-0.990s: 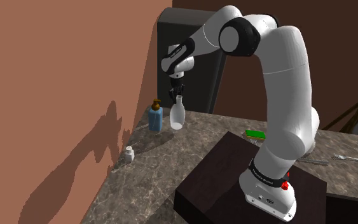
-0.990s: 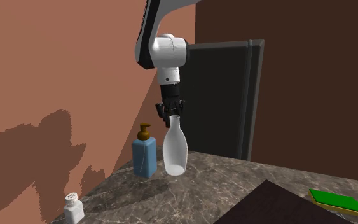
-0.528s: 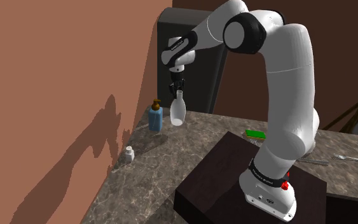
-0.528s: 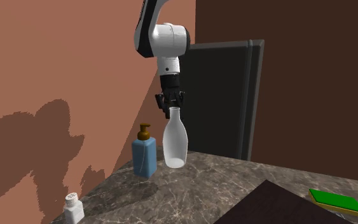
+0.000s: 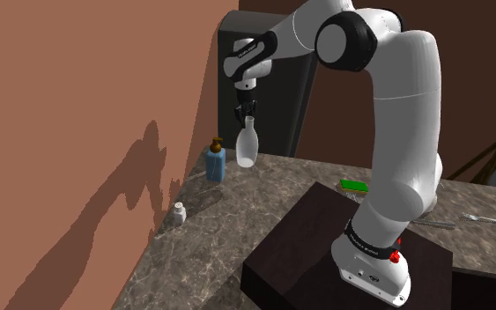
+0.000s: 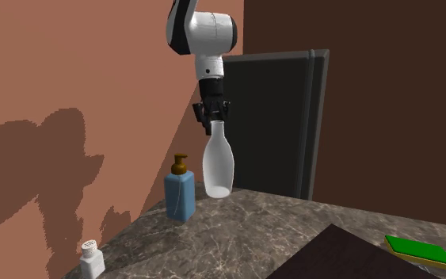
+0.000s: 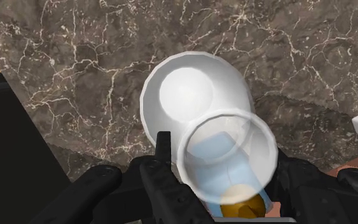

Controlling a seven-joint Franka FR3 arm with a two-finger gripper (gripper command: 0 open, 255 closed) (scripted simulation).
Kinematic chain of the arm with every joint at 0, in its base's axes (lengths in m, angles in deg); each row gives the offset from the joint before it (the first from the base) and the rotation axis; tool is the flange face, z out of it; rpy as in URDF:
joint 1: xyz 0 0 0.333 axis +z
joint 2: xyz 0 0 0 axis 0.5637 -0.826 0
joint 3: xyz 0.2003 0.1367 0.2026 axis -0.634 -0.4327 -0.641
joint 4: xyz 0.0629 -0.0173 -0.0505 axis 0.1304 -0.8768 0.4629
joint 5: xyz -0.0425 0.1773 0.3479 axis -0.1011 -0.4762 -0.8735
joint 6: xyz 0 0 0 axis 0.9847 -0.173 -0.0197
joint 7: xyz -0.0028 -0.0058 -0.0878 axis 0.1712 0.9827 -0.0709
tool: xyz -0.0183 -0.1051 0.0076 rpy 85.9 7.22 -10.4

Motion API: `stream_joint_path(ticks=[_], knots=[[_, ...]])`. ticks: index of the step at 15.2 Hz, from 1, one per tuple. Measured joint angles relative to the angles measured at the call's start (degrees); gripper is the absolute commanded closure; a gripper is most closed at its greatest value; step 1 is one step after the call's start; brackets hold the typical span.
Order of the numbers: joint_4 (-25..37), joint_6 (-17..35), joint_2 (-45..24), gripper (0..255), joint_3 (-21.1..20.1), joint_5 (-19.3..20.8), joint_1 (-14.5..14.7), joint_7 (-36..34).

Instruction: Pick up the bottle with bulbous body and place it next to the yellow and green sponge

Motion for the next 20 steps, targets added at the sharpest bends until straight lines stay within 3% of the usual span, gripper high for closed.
stream_joint_path(ticks=[20], knots=[[8.60, -13.38, 4.87, 255, 0.51, 1.10, 0.25, -0.31]])
